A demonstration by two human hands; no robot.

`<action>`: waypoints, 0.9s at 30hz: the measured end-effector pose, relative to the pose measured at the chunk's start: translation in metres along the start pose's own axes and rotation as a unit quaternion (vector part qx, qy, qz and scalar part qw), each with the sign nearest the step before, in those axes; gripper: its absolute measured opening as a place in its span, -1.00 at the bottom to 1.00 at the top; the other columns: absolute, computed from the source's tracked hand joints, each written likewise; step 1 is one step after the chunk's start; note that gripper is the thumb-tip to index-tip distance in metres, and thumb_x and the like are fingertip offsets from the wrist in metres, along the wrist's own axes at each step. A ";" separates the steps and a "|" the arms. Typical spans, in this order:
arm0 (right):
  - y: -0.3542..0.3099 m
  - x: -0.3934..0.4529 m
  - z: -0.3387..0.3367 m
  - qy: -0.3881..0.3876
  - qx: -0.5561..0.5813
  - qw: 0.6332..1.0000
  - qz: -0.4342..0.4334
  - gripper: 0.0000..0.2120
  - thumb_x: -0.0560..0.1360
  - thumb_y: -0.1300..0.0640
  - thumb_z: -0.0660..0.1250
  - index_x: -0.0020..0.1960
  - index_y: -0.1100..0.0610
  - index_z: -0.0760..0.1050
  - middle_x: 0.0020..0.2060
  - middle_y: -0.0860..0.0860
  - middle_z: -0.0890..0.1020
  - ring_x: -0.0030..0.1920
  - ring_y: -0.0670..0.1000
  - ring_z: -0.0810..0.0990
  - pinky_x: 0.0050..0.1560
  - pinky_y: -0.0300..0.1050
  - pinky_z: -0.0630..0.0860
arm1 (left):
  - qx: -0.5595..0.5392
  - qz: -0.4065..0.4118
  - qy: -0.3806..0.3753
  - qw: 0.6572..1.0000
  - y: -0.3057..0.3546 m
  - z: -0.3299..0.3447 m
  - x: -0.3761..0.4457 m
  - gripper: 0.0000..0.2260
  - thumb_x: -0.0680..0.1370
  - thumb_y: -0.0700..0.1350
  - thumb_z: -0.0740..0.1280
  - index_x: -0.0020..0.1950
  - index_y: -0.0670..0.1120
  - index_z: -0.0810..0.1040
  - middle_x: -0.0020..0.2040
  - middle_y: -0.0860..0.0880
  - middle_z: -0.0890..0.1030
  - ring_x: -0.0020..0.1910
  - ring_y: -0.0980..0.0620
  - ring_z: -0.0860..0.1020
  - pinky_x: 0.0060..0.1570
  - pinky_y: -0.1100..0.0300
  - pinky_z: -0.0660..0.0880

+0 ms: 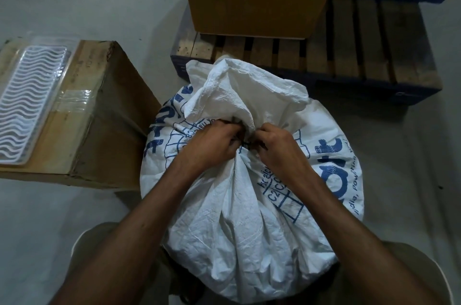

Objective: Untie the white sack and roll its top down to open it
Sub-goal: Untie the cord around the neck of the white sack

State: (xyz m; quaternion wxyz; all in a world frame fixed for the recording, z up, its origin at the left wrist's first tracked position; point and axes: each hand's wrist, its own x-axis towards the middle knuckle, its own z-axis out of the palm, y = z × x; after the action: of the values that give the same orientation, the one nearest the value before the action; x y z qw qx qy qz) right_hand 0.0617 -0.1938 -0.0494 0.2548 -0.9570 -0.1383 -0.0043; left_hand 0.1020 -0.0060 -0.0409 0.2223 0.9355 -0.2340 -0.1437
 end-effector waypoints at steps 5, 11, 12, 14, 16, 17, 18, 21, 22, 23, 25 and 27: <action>0.006 0.001 0.003 0.001 0.004 1.000 0.019 -0.81 0.46 0.23 0.54 0.06 0.21 0.69 -0.06 0.07 0.66 -0.14 0.12 0.66 -0.11 0.07 0.64 | 0.019 -0.003 -0.007 1.000 0.003 0.003 -0.001 -0.76 0.55 -0.04 0.25 0.18 0.05 0.61 0.07 -0.08 0.67 -0.03 -0.12 0.63 -0.01 -0.04 0.61; 0.008 0.002 0.003 0.004 0.045 0.999 0.021 -0.81 0.43 0.27 0.53 0.05 0.16 0.71 -0.06 0.04 0.67 -0.11 0.07 0.65 -0.08 0.01 0.62 | 0.045 -0.010 -0.028 0.999 0.005 0.006 0.003 -0.81 0.55 -0.10 0.24 0.12 -0.11 0.49 -0.02 -0.17 0.58 -0.09 -0.18 0.56 -0.07 -0.10 0.57; 0.008 0.001 0.002 0.009 0.052 0.998 0.022 -0.81 0.43 0.29 0.52 0.04 0.16 0.71 -0.07 0.04 0.67 -0.11 0.07 0.65 -0.08 0.01 0.62 | 0.044 -0.010 -0.033 0.998 0.005 0.007 0.004 -0.83 0.56 -0.11 0.24 0.12 -0.12 0.48 -0.03 -0.18 0.57 -0.09 -0.19 0.55 -0.07 -0.10 0.56; 0.007 0.000 0.001 0.024 0.070 0.997 0.026 -0.81 0.44 0.30 0.52 0.04 0.15 0.72 -0.09 0.05 0.67 -0.13 0.05 0.65 -0.08 0.01 0.63 | 0.017 -0.005 -0.039 0.999 0.002 0.005 0.004 -0.84 0.57 -0.11 0.25 0.09 -0.16 0.51 -0.03 -0.20 0.59 -0.07 -0.18 0.54 -0.05 -0.06 0.53; 0.003 -0.001 0.000 0.032 0.088 0.995 0.031 -0.81 0.45 0.29 0.51 0.05 0.14 0.71 -0.10 0.05 0.66 -0.15 0.02 0.64 -0.07 -0.01 0.63 | -0.027 -0.006 -0.039 0.999 -0.004 0.001 0.005 -0.82 0.57 -0.12 0.28 0.08 -0.18 0.55 0.00 -0.18 0.62 -0.04 -0.16 0.56 -0.02 -0.01 0.52; 0.001 -0.001 0.000 0.035 0.093 0.994 0.033 -0.81 0.46 0.28 0.51 0.05 0.13 0.71 -0.10 0.04 0.66 -0.15 0.00 0.63 -0.07 -0.02 0.63 | -0.048 -0.011 -0.036 0.998 -0.006 -0.001 0.005 -0.83 0.57 -0.14 0.31 0.09 -0.20 0.57 0.02 -0.17 0.63 -0.02 -0.14 0.56 0.00 0.01 0.52; 0.000 -0.001 0.000 0.040 0.097 0.994 0.036 -0.82 0.46 0.28 0.51 0.05 0.13 0.71 -0.10 0.03 0.65 -0.16 -0.01 0.62 -0.06 -0.03 0.63 | -0.067 -0.018 -0.031 0.997 -0.006 -0.002 0.006 -0.84 0.56 -0.18 0.34 0.10 -0.21 0.59 0.03 -0.17 0.64 -0.01 -0.12 0.57 0.00 0.04 0.51; -0.001 -0.001 0.000 0.050 0.107 0.992 0.045 -0.85 0.46 0.24 0.53 0.03 0.12 0.71 -0.12 0.00 0.61 -0.16 -0.03 0.59 -0.07 -0.05 0.61 | -0.109 -0.037 -0.017 0.993 -0.006 -0.002 0.007 -0.82 0.50 -0.20 0.38 0.08 -0.21 0.63 -0.02 -0.12 0.66 -0.06 -0.08 0.59 -0.08 0.09 0.51; -0.001 -0.001 0.000 0.051 0.110 0.992 0.047 -0.86 0.46 0.23 0.53 0.02 0.11 0.71 -0.12 -0.01 0.59 -0.16 -0.04 0.59 -0.07 -0.05 0.60 | -0.122 -0.046 -0.015 0.991 -0.004 -0.002 0.007 -0.81 0.47 -0.17 0.37 0.06 -0.19 0.63 -0.05 -0.10 0.67 -0.09 -0.07 0.60 -0.11 0.09 0.52; -0.001 -0.001 0.000 0.051 0.112 0.991 0.047 -0.86 0.46 0.22 0.54 0.01 0.11 0.70 -0.12 -0.01 0.59 -0.16 -0.03 0.59 -0.07 -0.04 0.60 | -0.139 -0.055 -0.011 0.989 -0.004 -0.002 0.007 -0.79 0.45 -0.14 0.36 0.03 -0.17 0.64 -0.08 -0.08 0.67 -0.12 -0.06 0.60 -0.13 0.06 0.54; 0.000 -0.001 0.001 0.052 0.116 0.991 0.044 -0.86 0.46 0.22 0.54 0.01 0.11 0.70 -0.12 0.00 0.58 -0.16 -0.01 0.60 -0.08 -0.02 0.61 | -0.166 -0.080 -0.002 0.983 -0.003 -0.002 0.007 -0.80 0.43 -0.15 0.37 0.01 -0.16 0.65 -0.12 -0.08 0.66 -0.16 -0.03 0.60 -0.13 0.02 0.55; 0.000 -0.001 0.003 0.051 0.112 0.992 0.042 -0.86 0.47 0.23 0.52 0.02 0.11 0.69 -0.12 0.01 0.57 -0.16 0.00 0.60 -0.09 0.00 0.60 | -0.169 -0.087 0.009 0.982 -0.001 -0.004 0.006 -0.80 0.43 -0.15 0.38 0.01 -0.16 0.65 -0.13 -0.08 0.66 -0.17 -0.02 0.59 -0.14 0.03 0.55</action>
State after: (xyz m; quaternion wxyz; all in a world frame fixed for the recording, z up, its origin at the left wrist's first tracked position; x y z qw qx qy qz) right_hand 0.0609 -0.1926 -0.0516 0.3669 -0.9260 -0.0844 -0.0271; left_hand 0.1086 -0.0070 -0.0392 0.3657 0.9026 -0.1217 -0.1917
